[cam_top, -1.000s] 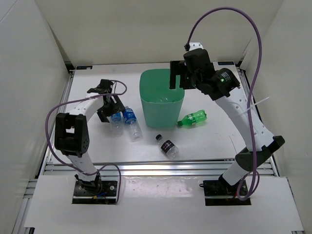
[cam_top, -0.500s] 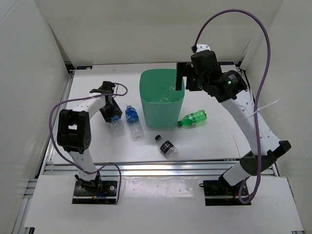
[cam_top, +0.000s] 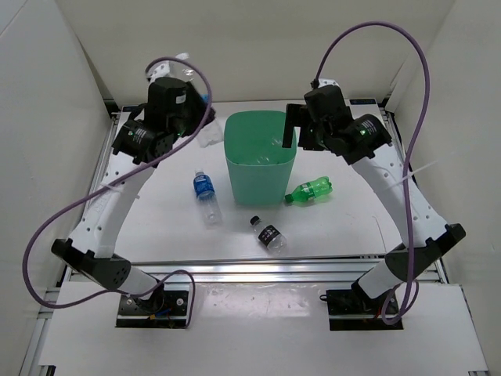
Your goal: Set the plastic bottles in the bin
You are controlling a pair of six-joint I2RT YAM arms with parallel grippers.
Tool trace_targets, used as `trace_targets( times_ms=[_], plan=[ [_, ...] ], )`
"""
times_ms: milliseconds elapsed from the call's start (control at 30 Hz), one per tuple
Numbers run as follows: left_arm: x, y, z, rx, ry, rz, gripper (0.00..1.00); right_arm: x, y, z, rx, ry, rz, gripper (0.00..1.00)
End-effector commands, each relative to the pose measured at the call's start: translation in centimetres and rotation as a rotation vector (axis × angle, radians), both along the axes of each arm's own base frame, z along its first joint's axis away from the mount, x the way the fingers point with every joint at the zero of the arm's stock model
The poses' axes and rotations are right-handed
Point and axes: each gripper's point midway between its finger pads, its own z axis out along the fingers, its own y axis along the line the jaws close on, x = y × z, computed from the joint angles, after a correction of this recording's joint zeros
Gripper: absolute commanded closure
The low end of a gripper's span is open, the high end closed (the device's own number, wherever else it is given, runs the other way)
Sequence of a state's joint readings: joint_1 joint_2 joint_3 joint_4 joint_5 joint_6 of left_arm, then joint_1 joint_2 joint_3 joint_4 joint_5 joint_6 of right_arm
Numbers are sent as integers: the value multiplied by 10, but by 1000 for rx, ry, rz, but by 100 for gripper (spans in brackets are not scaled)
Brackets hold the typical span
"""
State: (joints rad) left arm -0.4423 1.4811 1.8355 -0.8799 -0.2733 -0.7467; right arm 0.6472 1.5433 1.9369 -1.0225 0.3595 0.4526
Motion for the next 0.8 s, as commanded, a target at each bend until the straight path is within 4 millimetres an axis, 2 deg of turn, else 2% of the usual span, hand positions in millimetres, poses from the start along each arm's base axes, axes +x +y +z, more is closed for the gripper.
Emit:
trace_targets(
  times_ms=[0, 33, 67, 100, 167, 200, 233, 267, 300, 333, 367, 433, 467, 567, 633, 667, 700, 733, 767],
  plan=[
    [-8, -67, -3, 58, -10, -201, 39, -1, -20, -7, 87, 58, -119, 0],
    [-9, -83, 13, 51, -48, -246, 39, -1, -24, -8, 111, 70, -137, 0],
    [-3, -101, 0, 87, -29, -286, 38, 3, -31, -12, 126, 88, -165, 0],
    [-14, -120, -4, 94, -19, -333, 38, 1, -35, -17, 137, 105, -179, 0],
    [-19, -129, -19, 123, 6, -357, 37, 0, -48, -20, 171, 130, -236, 0],
    [-19, -129, -26, 132, 20, -358, 34, -2, -55, -28, 171, 149, -263, 0],
    [-18, -126, -42, 158, 50, -346, 22, 2, -64, -36, 193, 175, -314, 0],
    [-18, -124, -47, 161, 61, -333, 7, -2, -70, -40, 210, 198, -338, 0],
    [-20, -120, -41, 156, 55, -318, 0, -1, -74, -47, 229, 225, -364, 0],
    [-19, -113, -35, 148, 44, -303, 0, -6, -73, -56, 262, 282, -370, 0],
    [-18, -113, -29, 140, 31, -302, 0, -10, -85, -71, 278, 336, -424, 0],
    [-20, -108, -2, 112, -27, -287, 0, -13, -96, -86, 360, 412, -515, 0],
    [-20, -105, 13, 103, -56, -270, 0, -20, -92, -105, 393, 494, -524, 0],
    [-24, -80, 41, 123, -127, -193, 0, -17, -94, -131, 486, 591, -582, 0],
    [-28, -60, 44, 151, -138, -125, 0, -17, -89, -155, 496, 687, -592, 0],
    [-30, -50, 38, 176, -122, -85, 0, -12, -91, -162, 500, 702, -616, 0],
    [-27, -33, 22, 235, -96, -2, 0, -9, -88, -180, 485, 765, -628, 0],
    [-33, -20, 15, 255, -74, 42, 0, -3, -87, -185, 483, 781, -641, 0],
    [-32, -5, 10, 289, -68, 97, 0, 2, -85, -201, 469, 830, -652, 0]
  ],
)
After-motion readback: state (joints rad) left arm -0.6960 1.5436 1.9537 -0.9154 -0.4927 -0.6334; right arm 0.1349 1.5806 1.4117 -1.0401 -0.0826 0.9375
